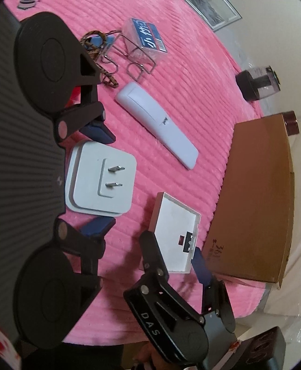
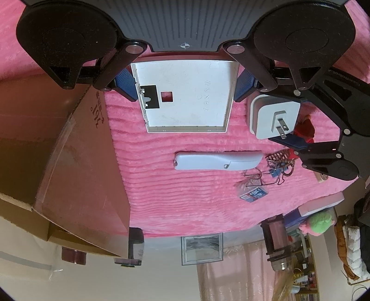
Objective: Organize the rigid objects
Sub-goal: 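Carry the lid and plug adapter with both tools over the cardboard box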
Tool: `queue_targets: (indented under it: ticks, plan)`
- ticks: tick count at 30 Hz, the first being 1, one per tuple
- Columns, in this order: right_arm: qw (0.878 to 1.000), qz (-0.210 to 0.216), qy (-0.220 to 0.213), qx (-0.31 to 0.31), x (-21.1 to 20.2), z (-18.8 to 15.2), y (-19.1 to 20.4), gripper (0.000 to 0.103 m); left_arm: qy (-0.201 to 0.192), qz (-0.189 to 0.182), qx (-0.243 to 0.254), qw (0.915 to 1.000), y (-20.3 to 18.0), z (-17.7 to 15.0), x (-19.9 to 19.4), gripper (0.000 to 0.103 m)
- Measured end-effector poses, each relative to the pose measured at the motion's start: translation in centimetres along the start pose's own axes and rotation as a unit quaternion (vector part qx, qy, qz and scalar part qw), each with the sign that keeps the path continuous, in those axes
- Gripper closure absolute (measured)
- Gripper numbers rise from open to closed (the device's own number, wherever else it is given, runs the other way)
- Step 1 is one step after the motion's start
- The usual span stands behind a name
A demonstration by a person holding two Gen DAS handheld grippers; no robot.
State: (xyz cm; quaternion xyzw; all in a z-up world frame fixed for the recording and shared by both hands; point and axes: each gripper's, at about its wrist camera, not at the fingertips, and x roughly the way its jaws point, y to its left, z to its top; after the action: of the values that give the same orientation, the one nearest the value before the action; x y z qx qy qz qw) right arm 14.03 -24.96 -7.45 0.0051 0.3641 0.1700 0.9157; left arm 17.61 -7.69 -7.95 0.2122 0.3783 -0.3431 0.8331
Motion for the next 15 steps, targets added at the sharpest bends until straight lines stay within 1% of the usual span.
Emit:
queue_targets:
  ticks: [2,6,11,15]
  plan:
    - [1.0,-0.002,-0.001,-0.005,-0.1,0.0,0.2,0.018,0.003,0.007,-0.01,0.9999,-0.2,-0.2,-0.3,0.04]
    - [1.0,-0.006,-0.006,-0.011,-0.5,-0.1,0.6,0.018,0.003,0.025,-0.048,0.9985,-0.4,-0.7,-0.9,0.041]
    - [1.0,-0.006,-0.012,-0.016,-1.5,-0.2,1.0,0.018,-0.003,0.037,-0.093,0.995,-0.7,-1.5,-2.2,0.041]
    - [0.999,-0.004,-0.022,-0.025,-2.7,-0.2,1.8,0.018,-0.008,0.044,-0.114,0.9924,-0.9,-1.6,-3.6,0.041]
